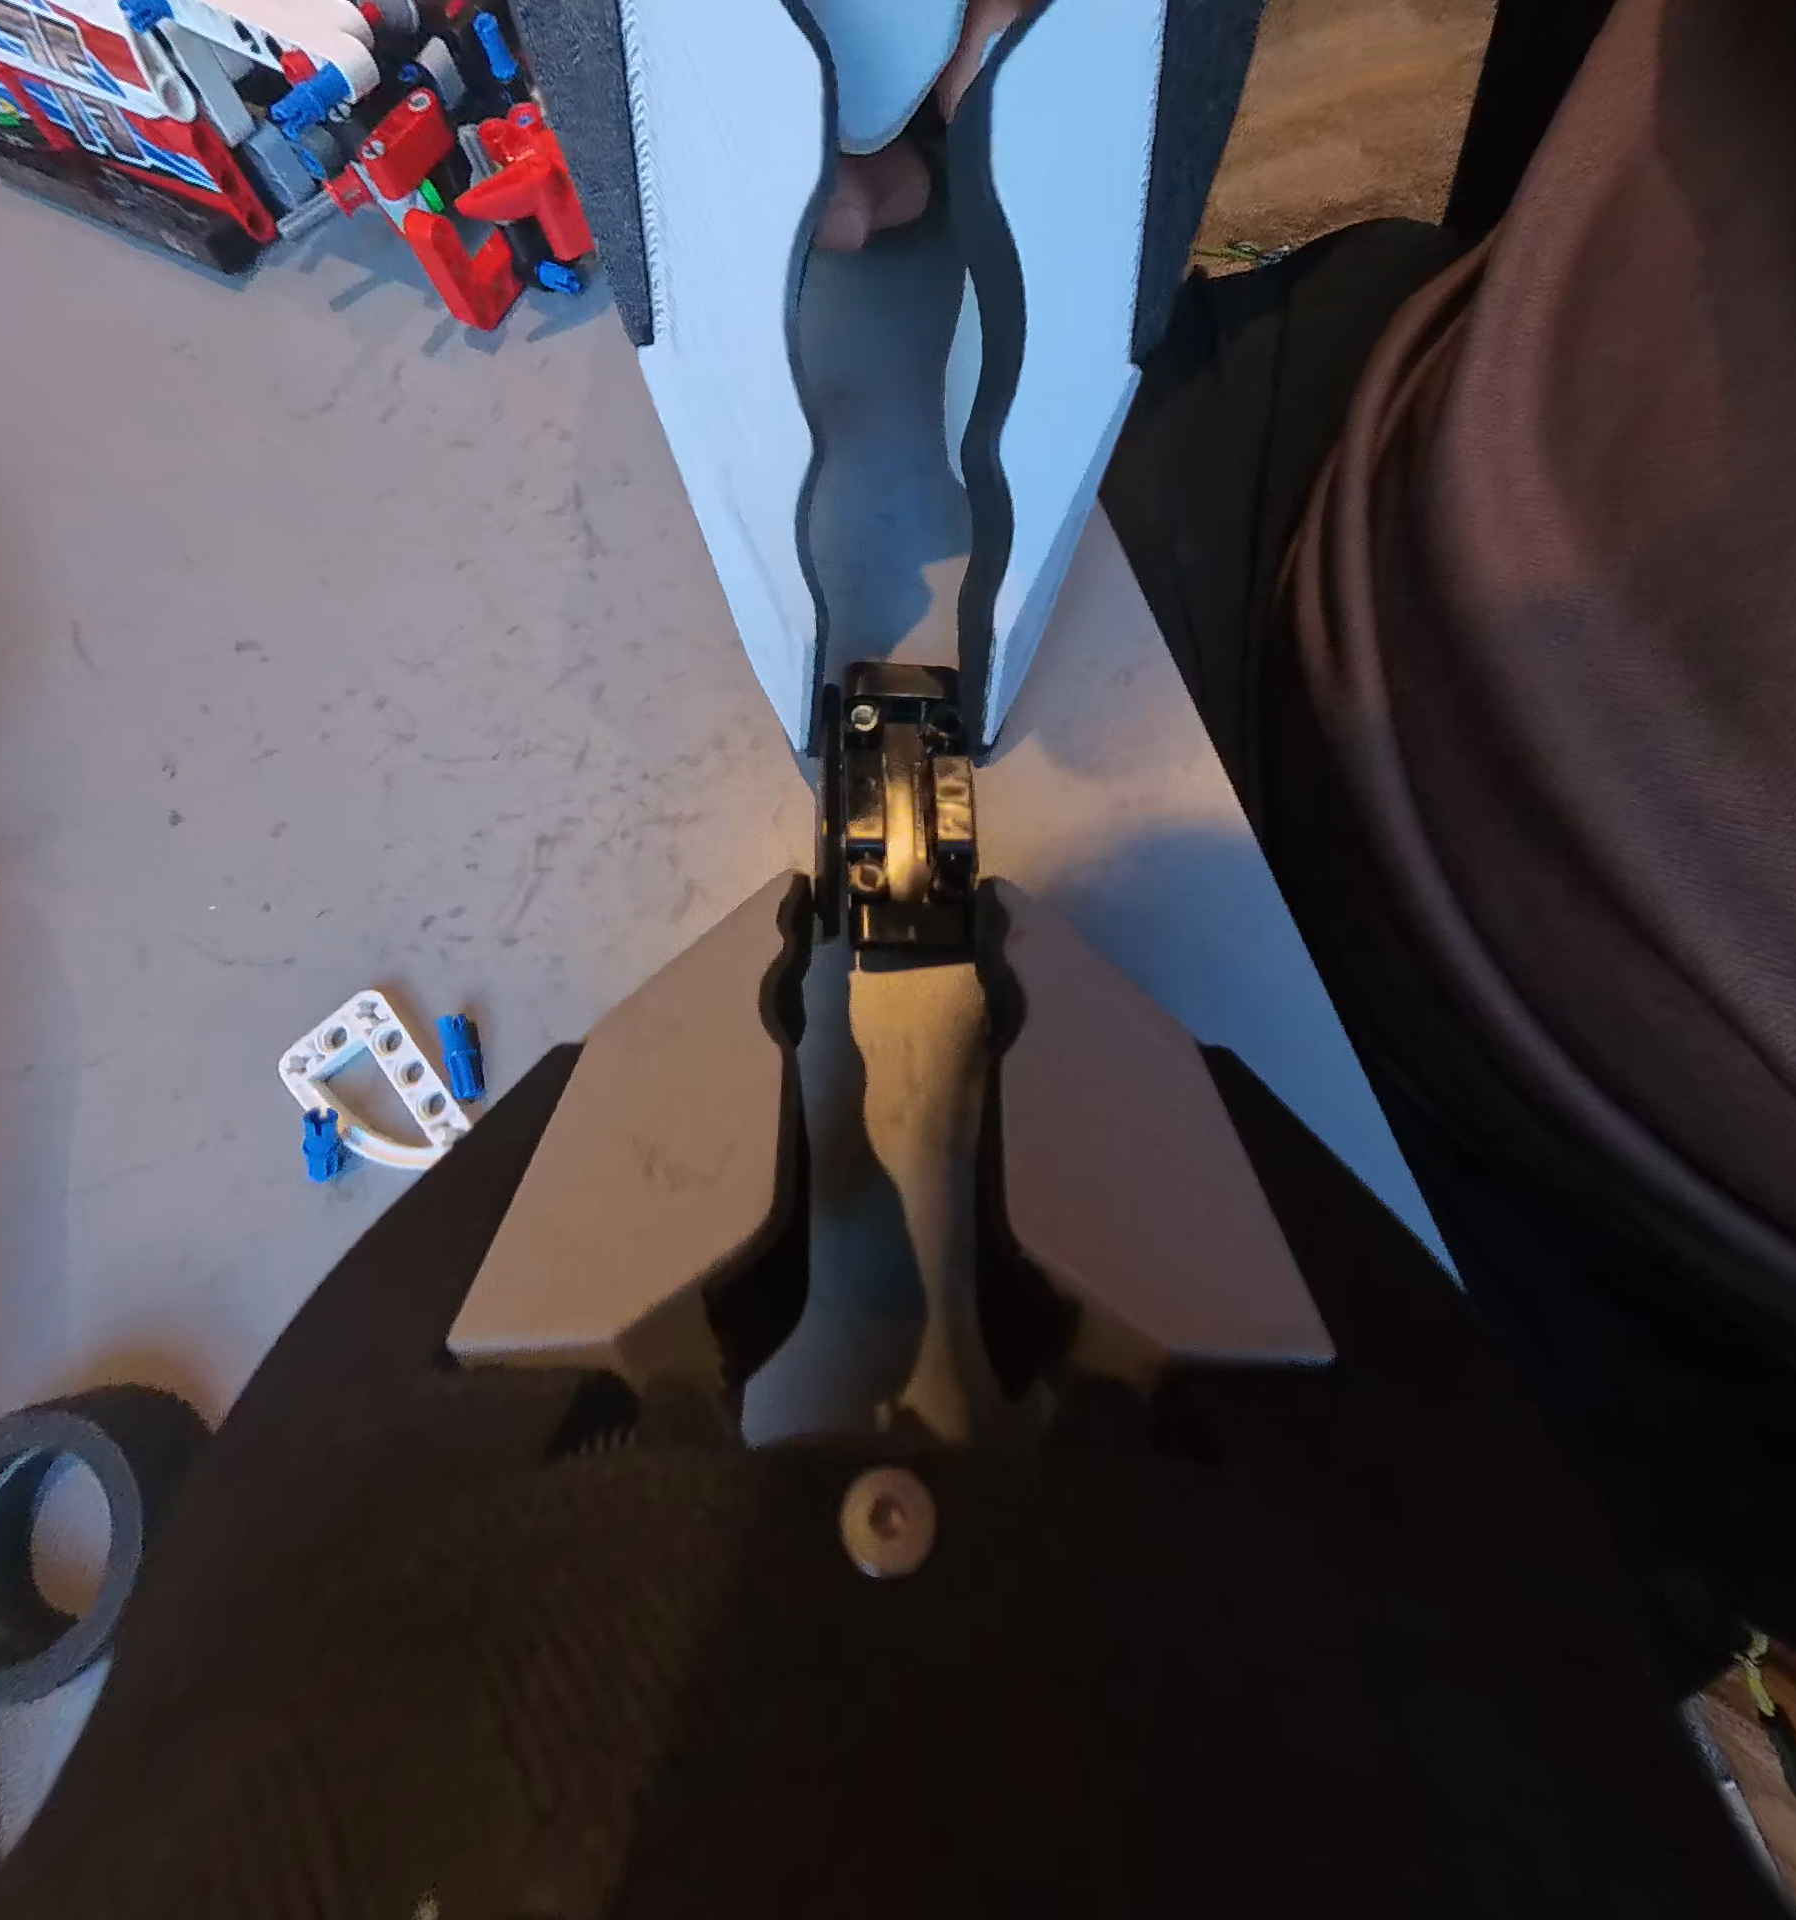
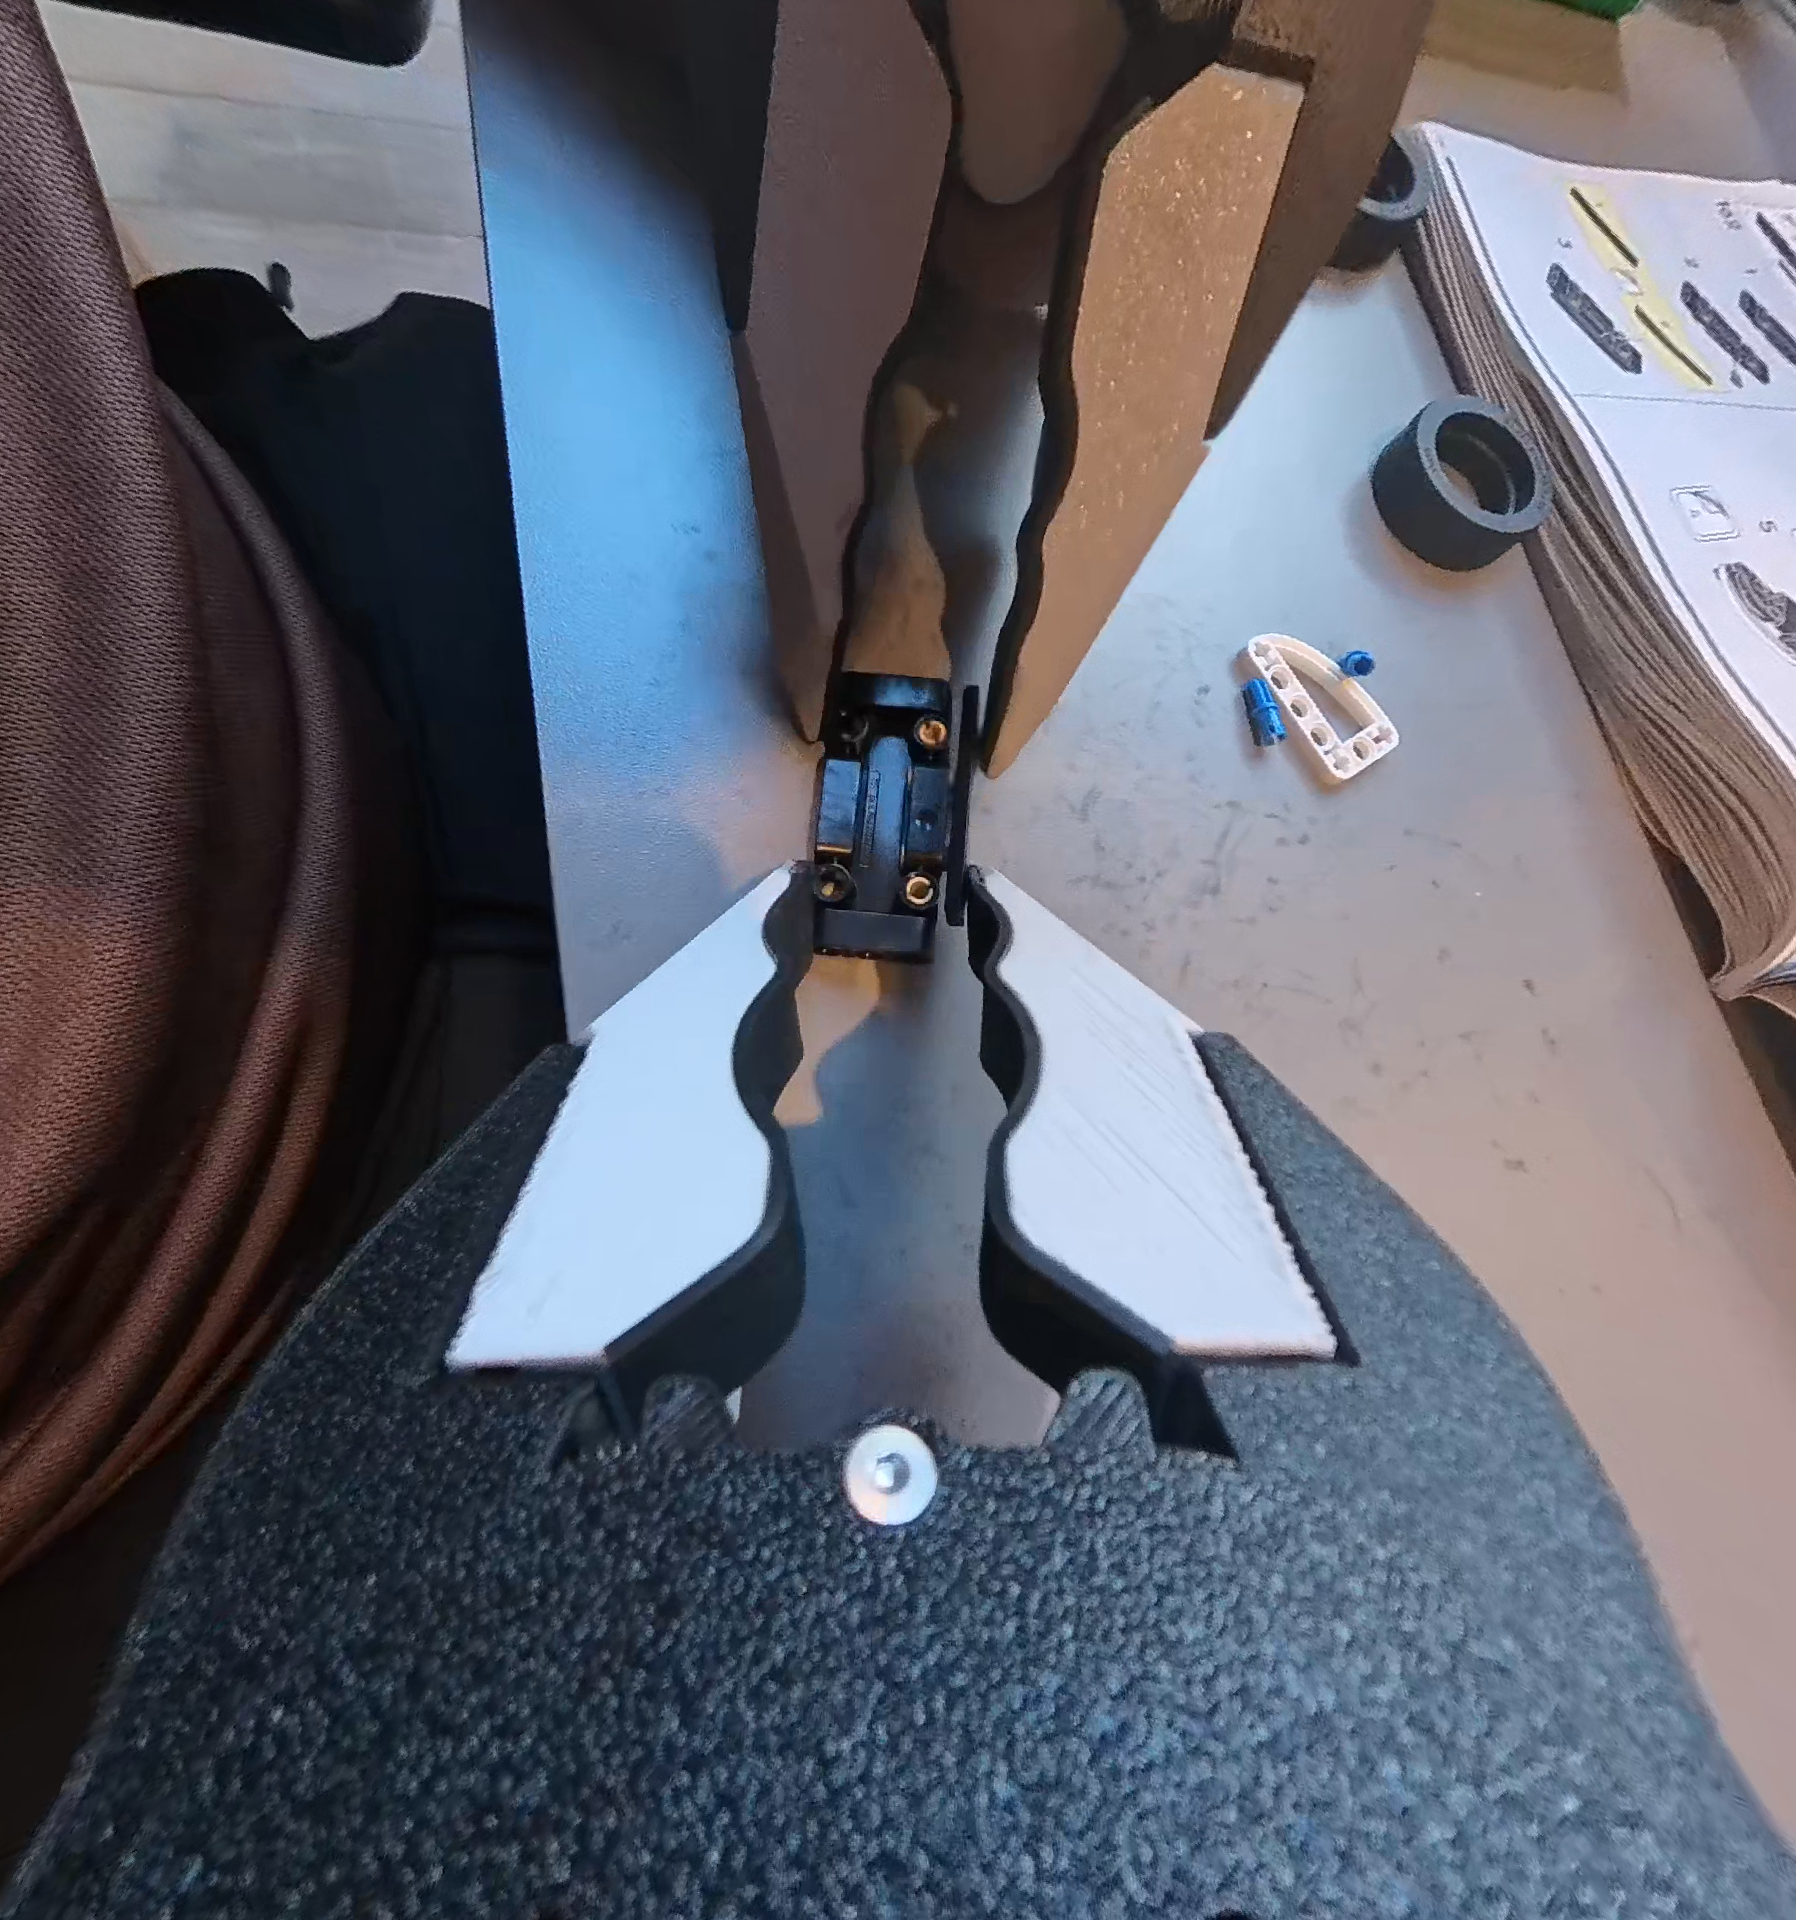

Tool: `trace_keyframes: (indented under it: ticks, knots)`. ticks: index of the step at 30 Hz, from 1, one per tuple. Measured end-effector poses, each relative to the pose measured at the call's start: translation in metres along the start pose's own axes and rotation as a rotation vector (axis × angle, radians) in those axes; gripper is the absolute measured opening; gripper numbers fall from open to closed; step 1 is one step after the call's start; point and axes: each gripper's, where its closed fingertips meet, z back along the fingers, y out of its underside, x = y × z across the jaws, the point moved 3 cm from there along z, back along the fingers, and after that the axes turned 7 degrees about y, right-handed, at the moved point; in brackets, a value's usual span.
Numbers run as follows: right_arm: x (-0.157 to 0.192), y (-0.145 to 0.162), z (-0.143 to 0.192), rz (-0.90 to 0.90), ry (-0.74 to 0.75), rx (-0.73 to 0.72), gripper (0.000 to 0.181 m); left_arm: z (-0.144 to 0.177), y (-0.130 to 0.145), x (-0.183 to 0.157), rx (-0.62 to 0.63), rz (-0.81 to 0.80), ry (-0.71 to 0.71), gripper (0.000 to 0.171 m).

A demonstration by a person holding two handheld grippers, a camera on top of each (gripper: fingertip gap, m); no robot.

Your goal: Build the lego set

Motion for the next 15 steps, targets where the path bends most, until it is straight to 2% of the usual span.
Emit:
trace_keyframes:
  ticks: [15]
  knots:
    - [-0.0029, 0.0026, -0.0008, -0.073, -0.044, 0.018, 0.029, 0.0002, 0.0004, -0.0012, 0.0, 0.003, -0.007, 0.029]
